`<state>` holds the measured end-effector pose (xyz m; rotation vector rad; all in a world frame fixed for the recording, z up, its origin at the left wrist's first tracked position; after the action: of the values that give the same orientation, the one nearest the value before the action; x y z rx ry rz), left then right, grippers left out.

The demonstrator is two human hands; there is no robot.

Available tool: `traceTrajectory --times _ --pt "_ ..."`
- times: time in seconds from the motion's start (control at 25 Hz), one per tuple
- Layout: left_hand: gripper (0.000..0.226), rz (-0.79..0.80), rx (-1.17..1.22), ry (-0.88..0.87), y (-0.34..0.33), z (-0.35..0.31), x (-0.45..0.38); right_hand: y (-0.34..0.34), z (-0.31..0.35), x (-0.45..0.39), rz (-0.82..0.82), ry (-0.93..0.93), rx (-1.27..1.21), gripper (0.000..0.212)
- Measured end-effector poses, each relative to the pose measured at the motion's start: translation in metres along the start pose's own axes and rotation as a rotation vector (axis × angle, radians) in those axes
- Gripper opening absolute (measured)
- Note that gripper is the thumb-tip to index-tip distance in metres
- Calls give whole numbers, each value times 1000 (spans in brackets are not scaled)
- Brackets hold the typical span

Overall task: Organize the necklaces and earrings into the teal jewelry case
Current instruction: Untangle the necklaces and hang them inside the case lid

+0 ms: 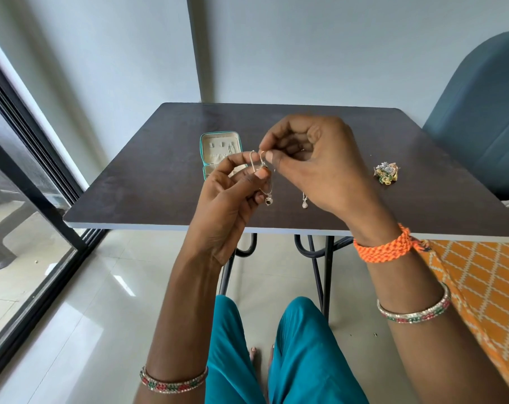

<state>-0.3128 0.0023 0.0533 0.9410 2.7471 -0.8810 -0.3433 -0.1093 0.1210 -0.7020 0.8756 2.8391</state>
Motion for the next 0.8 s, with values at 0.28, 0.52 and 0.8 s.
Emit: traceTrajectory --times 0.28,0.52,0.8 --pt "19 28 -18 3 -5 -4 3 -1 -4 -4 49 5 -19 16" --pt "19 -76 -80 -6 -4 -8 7 -8 -17 -3 102 -68 -56 14" --pt "20 -175 -430 33 2 -15 3 -35 -44 14 313 -325 -618 20"
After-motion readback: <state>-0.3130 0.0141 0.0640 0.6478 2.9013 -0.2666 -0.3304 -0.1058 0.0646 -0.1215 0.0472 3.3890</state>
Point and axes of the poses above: each hand's wrist, its own x-axis away from the middle knuckle, its own y-axis out of the back of the hand, z = x × y, the point moved 6 cm from there along -x, towards the middle knuckle, and after that the axes turned 9 degrees about z, right-handed, at the moved point
